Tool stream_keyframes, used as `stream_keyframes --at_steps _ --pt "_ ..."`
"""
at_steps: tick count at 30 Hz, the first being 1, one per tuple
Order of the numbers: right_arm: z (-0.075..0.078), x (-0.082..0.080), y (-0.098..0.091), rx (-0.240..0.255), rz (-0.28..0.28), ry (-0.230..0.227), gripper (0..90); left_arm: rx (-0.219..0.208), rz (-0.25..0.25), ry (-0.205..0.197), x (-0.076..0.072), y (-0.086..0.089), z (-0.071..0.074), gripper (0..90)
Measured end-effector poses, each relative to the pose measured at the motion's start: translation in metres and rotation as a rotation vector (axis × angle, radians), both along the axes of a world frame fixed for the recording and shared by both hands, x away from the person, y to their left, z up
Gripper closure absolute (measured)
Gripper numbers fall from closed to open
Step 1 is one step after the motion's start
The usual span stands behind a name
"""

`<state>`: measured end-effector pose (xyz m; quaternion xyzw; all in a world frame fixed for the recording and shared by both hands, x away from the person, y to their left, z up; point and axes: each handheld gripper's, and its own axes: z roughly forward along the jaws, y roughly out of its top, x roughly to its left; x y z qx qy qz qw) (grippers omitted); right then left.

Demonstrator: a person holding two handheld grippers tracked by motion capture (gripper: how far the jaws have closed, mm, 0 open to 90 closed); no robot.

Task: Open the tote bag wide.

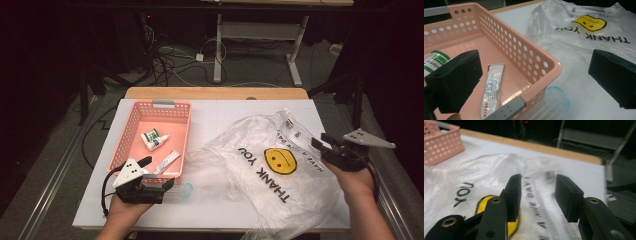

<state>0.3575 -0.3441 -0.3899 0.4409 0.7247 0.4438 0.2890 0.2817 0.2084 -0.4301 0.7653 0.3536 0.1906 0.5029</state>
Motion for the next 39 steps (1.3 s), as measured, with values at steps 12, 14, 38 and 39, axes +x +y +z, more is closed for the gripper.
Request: stream_keyframes --at_steps 12,14,38,39 --pt "-0.033 0.028 0.078 -0.046 0.124 0.112 50.6 0.002 -0.015 -0.004 -0.003 -0.002 0.0 0.0" --pt "-0.03 0.035 0.074 -0.044 0.102 0.115 50.6 -0.001 -0.014 -0.004 -0.003 -0.001 0.0 0.0" --pt "-0.075 0.14 -0.003 -0.107 -0.167 0.343 90.0 -0.004 -0.015 0.005 -0.004 -0.001 -0.002 0.0" --pt "-0.075 0.14 -0.003 -0.105 -0.17 0.343 90.0 -0.005 -0.015 0.005 -0.004 -0.001 -0.001 0.0"
